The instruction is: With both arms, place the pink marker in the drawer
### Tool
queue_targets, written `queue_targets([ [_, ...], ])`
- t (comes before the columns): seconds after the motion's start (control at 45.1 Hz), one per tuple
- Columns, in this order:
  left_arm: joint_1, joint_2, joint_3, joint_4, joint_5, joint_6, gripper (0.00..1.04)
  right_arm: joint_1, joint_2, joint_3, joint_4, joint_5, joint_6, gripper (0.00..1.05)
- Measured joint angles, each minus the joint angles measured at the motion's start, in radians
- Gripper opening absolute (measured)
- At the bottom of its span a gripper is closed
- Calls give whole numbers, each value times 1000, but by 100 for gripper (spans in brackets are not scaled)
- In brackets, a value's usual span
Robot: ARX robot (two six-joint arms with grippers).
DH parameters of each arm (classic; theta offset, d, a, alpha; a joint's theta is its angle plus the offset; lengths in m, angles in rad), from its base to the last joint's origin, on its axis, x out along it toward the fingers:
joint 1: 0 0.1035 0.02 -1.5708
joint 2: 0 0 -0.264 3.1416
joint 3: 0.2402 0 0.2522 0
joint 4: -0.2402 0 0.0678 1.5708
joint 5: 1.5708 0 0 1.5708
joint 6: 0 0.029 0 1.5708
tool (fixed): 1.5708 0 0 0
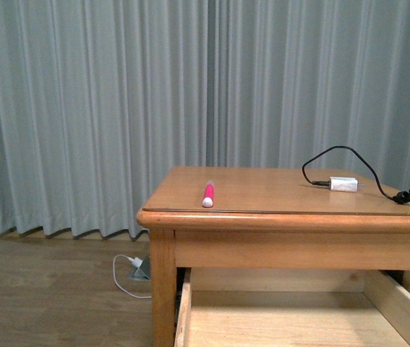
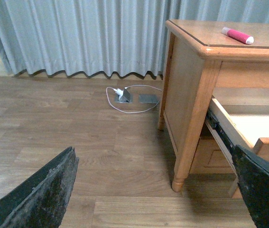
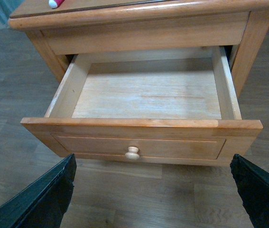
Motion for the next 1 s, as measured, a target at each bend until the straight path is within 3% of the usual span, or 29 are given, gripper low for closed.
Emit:
queue_targets([
  [0.222,-2,2,1,-4,-6,-5,99,0,0,0,0,0,-3,96],
  [0.333,-124,168,53,-41,-156,-91,99,0,0,0,0,0,-3,96],
  [0.466,-214,431,218,61,-171,-126,99,1,0,0,0,0,-3,96],
  [0.732,-237,933,549,258,-128,-45,99,1,0,0,0,0,-3,96],
  [0.998,-314,1440,1091,133,-135,28,99,2,0,0,0,0,-3,96],
])
